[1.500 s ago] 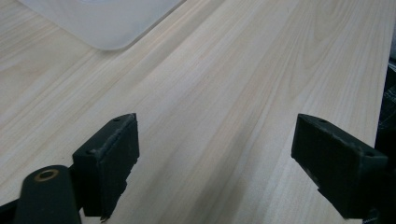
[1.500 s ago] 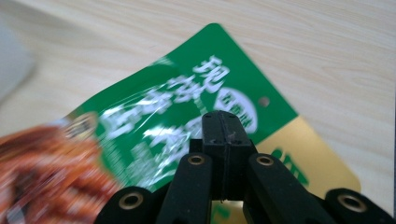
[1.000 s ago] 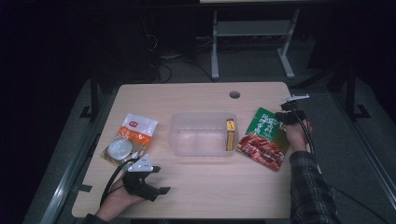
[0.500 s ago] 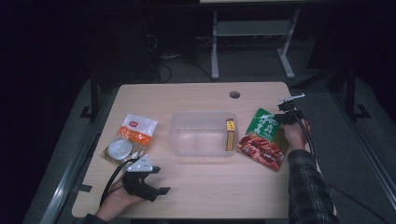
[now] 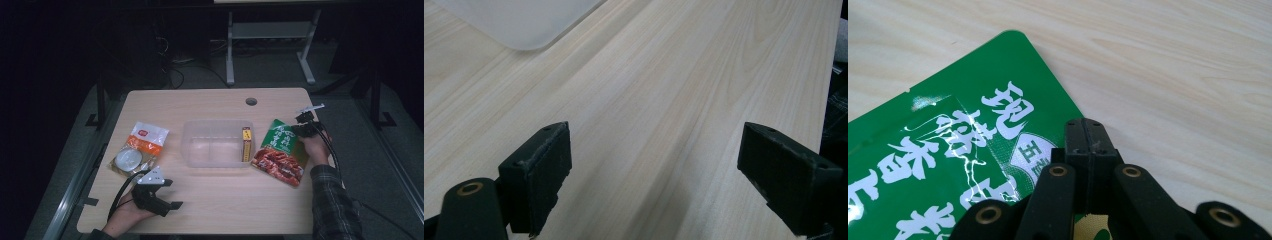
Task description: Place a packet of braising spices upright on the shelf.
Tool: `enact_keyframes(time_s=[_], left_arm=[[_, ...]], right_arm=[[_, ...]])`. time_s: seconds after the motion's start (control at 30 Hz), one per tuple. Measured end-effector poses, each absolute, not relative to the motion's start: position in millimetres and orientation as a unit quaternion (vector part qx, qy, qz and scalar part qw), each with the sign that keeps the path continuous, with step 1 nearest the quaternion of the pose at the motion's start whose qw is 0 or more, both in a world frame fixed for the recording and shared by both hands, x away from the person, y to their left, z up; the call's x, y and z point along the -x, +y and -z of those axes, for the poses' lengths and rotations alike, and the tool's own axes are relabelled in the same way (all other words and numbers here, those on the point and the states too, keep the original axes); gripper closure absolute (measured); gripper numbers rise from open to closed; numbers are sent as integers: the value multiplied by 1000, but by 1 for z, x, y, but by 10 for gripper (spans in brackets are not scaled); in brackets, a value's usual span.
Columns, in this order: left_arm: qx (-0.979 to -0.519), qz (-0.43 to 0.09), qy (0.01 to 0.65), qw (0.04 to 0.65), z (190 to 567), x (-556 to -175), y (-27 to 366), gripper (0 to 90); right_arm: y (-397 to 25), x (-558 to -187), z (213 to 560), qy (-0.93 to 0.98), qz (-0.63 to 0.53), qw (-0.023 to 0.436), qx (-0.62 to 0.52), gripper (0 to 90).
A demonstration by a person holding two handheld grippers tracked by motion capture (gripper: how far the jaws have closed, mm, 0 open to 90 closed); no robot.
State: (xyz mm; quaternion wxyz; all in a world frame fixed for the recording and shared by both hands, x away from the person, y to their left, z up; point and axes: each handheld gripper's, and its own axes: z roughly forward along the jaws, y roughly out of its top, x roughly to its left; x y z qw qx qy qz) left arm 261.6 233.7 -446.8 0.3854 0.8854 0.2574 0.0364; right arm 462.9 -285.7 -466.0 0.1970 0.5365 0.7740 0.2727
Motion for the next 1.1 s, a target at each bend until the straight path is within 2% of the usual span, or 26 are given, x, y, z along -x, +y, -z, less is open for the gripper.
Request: enact_keyframes(time_s=[1.1], left_arm=[[-892, -34, 252, 374, 447, -259, 227, 138]], right_arm=[[-274, -359, 455, 868, -239, 143, -410, 900]])
